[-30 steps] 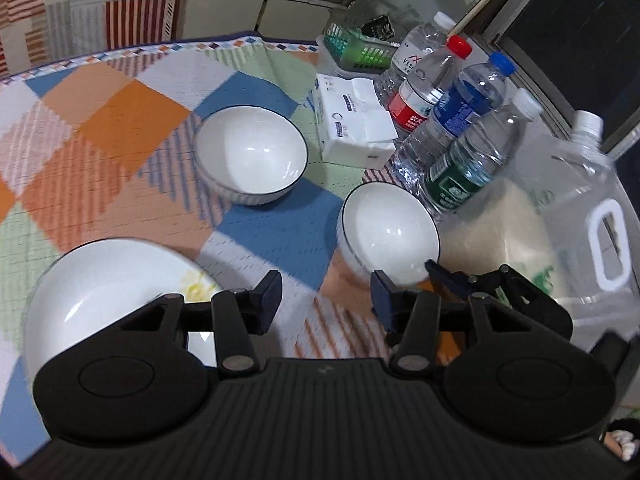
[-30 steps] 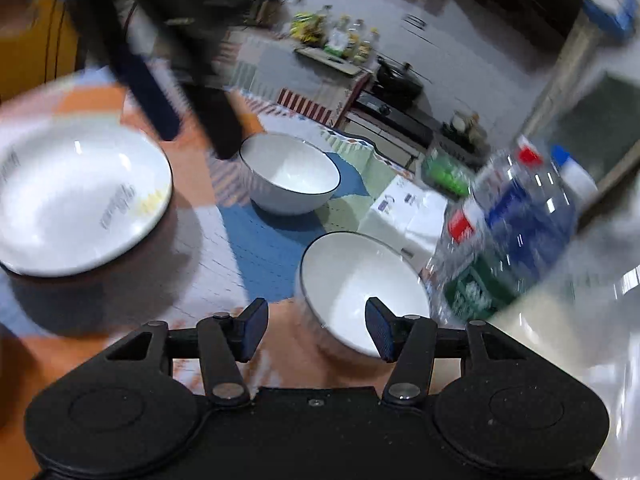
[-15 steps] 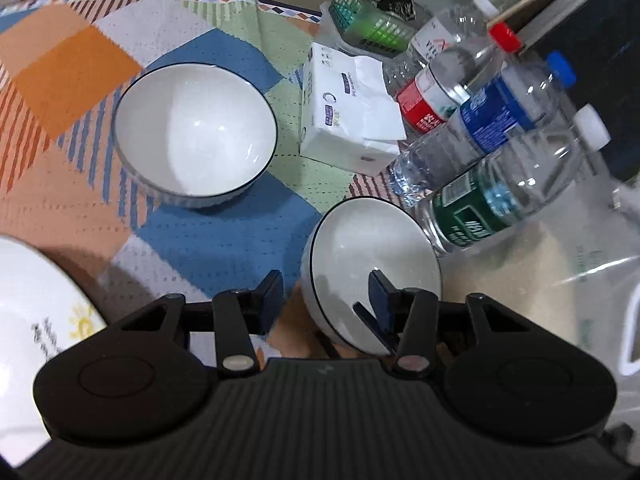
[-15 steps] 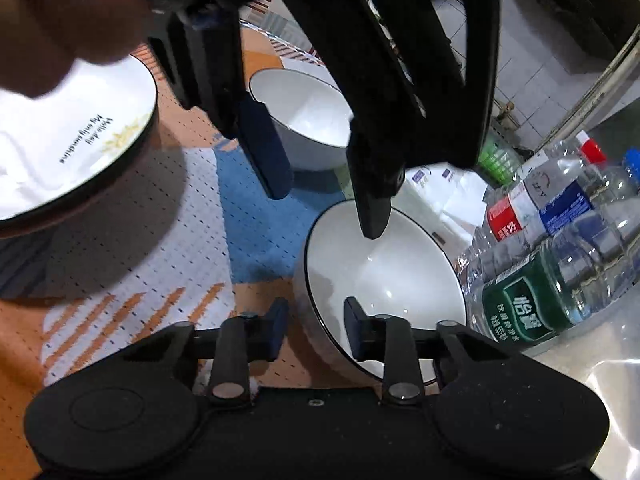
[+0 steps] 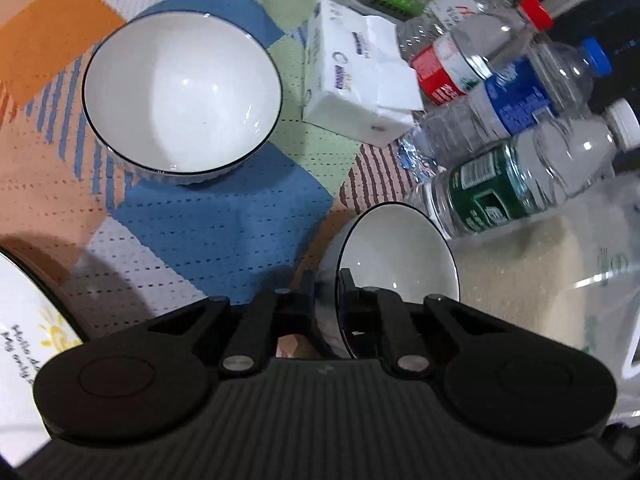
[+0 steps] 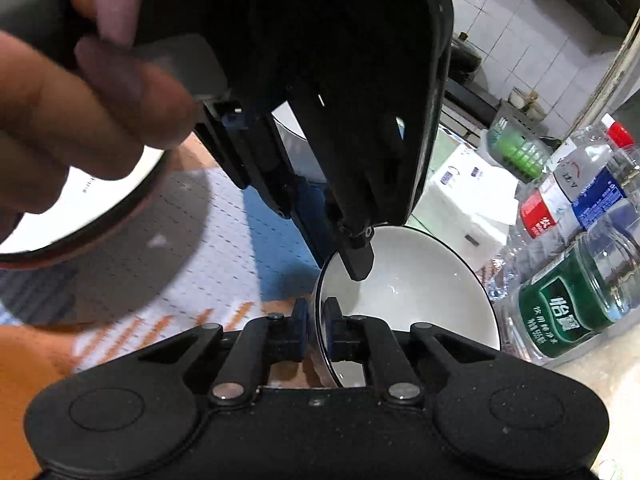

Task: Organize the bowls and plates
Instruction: 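Lift the second bowl and carry it toward the first bowl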

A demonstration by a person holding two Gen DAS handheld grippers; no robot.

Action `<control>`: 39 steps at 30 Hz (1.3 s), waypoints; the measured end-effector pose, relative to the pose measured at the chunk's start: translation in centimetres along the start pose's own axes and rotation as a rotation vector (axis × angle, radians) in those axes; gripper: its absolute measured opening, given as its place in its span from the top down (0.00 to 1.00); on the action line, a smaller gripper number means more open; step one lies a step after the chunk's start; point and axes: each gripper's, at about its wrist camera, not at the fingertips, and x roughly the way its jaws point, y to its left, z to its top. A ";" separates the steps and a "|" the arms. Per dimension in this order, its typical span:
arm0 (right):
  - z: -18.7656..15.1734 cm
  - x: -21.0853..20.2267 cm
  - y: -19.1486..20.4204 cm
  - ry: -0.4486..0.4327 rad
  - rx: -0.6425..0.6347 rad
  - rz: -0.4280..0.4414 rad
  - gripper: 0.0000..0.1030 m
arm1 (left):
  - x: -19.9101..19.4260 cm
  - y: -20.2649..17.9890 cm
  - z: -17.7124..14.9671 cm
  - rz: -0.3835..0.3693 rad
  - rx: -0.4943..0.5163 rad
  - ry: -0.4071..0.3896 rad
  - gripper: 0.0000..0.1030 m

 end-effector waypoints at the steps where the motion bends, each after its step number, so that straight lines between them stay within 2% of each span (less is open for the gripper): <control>1: 0.0 -0.2 0.2 -0.007 -0.004 0.003 0.91 | -0.2 -0.2 0.0 0.011 0.017 0.003 0.90; 5: -0.1 -1.0 0.6 -0.022 0.002 0.030 0.91 | -0.9 -0.7 -0.1 0.040 0.054 0.028 0.89; 8: -0.3 -1.5 0.6 -0.029 0.010 0.050 0.90 | -1.3 -1.2 -0.4 0.056 0.107 0.017 0.88; 12: 0.0 -2.4 0.4 -0.054 0.034 0.115 0.90 | -1.0 -1.3 -1.3 0.102 0.138 0.022 0.87; 16: -0.5 -2.8 1.4 -0.055 0.042 0.101 0.90 | -0.9 -1.1 -2.1 0.132 0.180 0.035 0.91; 17: -0.7 -3.1 1.5 -0.066 0.058 0.090 0.82 | -0.8 -0.9 -2.3 0.150 0.188 0.045 0.93; 18: -0.9 -3.6 1.5 -0.073 0.076 0.083 0.67 | -0.5 -0.7 -2.4 0.160 0.195 0.054 0.94; 20: -1.5 -5.2 1.4 -0.110 0.132 0.064 0.56 | -0.5 -0.1 -2.5 0.156 0.190 0.064 0.94; 23: -2.7 -7.5 0.7 -0.136 0.238 0.040 0.55 | -0.7 0.3 -2.5 0.146 0.172 0.063 0.94; 27: -4.5 -8.8 -0.9 -0.097 0.458 -0.004 0.54 | -0.7 -0.1 -2.6 0.159 0.189 0.062 0.95; 30: -5.5 -8.0 -1.8 -0.033 0.575 -0.021 0.54 | -0.7 -0.2 -2.6 0.157 0.188 0.062 0.95; 33: -6.1 -7.2 -2.6 -0.036 0.701 0.011 0.54 | -0.6 -0.1 -2.6 0.157 0.185 0.061 0.95; 35: -6.3 -6.4 -3.0 -0.023 0.762 -0.021 0.49 | -0.7 0.2 -2.7 0.151 0.177 0.062 0.95; 37: -6.4 -5.2 -3.3 0.001 0.802 -0.037 0.50 | -0.8 0.3 -2.9 0.140 0.180 0.056 0.94; 38: -6.5 -4.4 -3.5 0.009 0.815 -0.035 0.55 | -1.0 0.3 -3.1 0.138 0.183 0.050 0.94; 39: -6.5 -4.0 -3.5 0.006 0.814 -0.028 0.65 | -1.1 0.2 -3.2 0.137 0.183 0.046 0.94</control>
